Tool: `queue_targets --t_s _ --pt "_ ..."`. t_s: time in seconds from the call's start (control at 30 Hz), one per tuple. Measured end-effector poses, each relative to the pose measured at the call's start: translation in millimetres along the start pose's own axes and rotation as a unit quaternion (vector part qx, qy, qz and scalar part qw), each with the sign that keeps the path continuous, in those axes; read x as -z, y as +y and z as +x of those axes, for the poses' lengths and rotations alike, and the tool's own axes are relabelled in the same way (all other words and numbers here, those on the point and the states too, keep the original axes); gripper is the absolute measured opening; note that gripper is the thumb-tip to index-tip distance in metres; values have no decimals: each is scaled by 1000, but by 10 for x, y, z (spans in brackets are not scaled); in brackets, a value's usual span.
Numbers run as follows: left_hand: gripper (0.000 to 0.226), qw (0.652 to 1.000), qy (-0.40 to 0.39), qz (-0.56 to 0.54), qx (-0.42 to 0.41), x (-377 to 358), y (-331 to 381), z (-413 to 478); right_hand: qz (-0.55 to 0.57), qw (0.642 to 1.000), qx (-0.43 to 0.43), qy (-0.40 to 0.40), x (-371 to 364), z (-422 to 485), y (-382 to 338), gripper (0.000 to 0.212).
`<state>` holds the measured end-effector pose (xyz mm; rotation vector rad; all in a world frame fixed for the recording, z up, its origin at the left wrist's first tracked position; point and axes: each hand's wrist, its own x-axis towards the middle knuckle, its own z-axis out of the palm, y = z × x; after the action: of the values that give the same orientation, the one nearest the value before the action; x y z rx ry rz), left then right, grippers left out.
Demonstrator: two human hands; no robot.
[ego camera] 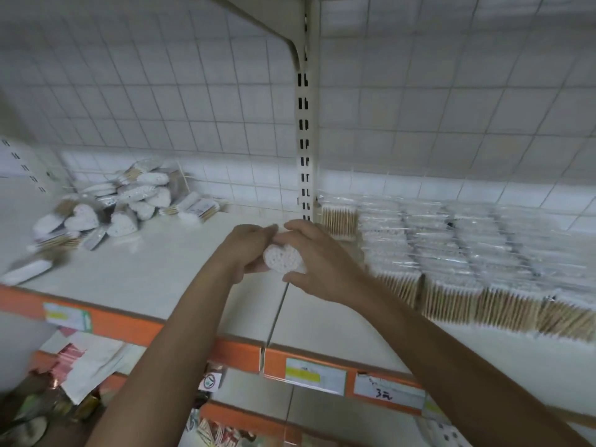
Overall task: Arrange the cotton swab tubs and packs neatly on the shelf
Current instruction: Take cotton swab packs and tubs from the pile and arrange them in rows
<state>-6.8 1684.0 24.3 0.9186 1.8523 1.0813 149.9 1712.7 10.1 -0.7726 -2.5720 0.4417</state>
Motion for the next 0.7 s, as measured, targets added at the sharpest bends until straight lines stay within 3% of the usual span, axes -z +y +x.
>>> queue_targets --t_s 0.2,0.33,0.43,0.5,0.63,0.7 --pt "39 998 -7 -18 -53 -74 -33 -401 115 988 -58 88 190 -263 -140 65" --pt "27 994 -2 -56 -97 -176 -112 -652 100 982 -97 126 337 -419 -211 58" --pt "33 990 -35 -55 -123 -283 -169 -842 114 971 -120 171 449 -601 -252 50" --pt "35 982 -38 20 -184 -383 -181 -969 141 961 -134 195 513 -771 -276 42" --pt "29 930 -4 182 -318 -642 -96 -1232 151 944 -168 242 665 -1126 -212 35" --pt "43 917 -5 210 -339 -796 -24 -1303 156 935 -183 261 768 -1292 -135 31"
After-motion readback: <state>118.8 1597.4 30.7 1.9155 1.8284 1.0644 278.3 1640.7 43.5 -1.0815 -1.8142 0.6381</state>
